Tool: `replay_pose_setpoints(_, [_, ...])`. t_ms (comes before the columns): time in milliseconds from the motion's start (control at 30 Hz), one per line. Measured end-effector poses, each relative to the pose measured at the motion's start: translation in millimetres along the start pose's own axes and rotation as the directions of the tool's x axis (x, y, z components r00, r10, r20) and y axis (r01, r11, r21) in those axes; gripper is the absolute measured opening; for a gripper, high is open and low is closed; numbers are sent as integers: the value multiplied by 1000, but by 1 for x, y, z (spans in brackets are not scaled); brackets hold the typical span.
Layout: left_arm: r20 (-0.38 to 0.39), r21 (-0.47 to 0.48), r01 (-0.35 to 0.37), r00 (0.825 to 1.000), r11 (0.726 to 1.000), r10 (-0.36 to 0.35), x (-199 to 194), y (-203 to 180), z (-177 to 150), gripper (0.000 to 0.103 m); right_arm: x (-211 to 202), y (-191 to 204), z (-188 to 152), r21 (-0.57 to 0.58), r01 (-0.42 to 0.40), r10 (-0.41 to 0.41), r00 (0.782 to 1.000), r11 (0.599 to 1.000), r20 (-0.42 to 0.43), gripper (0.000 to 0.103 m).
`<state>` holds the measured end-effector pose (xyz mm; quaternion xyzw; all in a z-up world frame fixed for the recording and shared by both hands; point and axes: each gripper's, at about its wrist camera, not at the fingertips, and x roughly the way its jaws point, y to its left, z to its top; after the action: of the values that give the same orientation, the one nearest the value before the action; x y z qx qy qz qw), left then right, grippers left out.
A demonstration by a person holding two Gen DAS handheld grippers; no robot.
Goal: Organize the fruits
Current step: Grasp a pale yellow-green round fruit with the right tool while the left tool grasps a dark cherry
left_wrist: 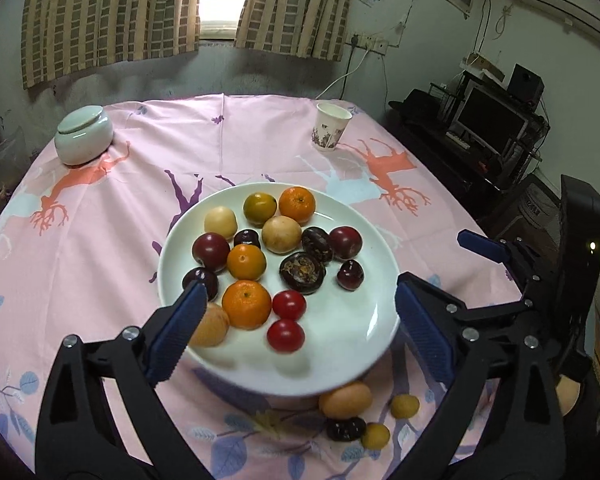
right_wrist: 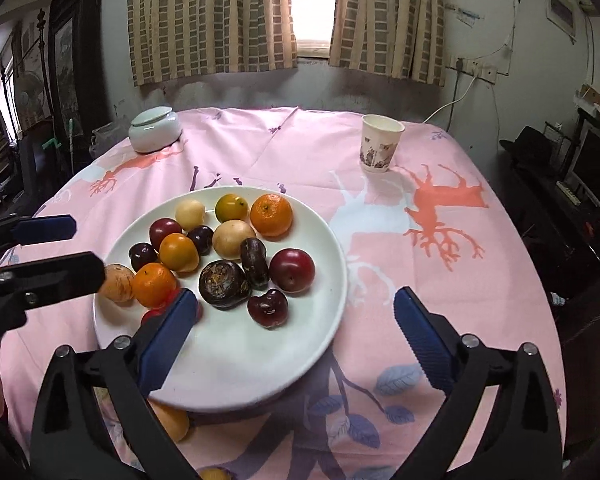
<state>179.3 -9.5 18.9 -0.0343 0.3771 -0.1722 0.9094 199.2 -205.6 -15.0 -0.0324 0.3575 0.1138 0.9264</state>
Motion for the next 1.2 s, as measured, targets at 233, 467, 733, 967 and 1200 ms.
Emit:
replay_pose_setpoints(233, [42, 14, 9, 999, 1000, -9, -53, -5, -70, 101, -60, 8, -57, 17, -38, 39, 999, 999, -34, 102])
replay_pose_setpoints(467, [-14, 43, -82, 996, 996, 83, -56, -5, -124, 101, -74, 36, -106, 2, -88, 88, 993, 996, -84, 102])
replay_pose_setpoints(733, [-27, 12, -99, 995, 995, 99, -64, 7, -136, 101, -41, 38, -113, 29, -83, 87, 983, 996, -159, 62])
replay_pose_setpoints(967, [-52, 6, -69, 996, 998, 70, -59, 7, -139, 101, -9, 37, -117, 60, -119, 130, 964, 991, -232, 33])
replay_pose_setpoints(1200, [-68, 29, -60, 996, 998, 62, -33, -9, -131, 101, -35, 43, -115, 49, -130, 137, 972, 990, -192, 27])
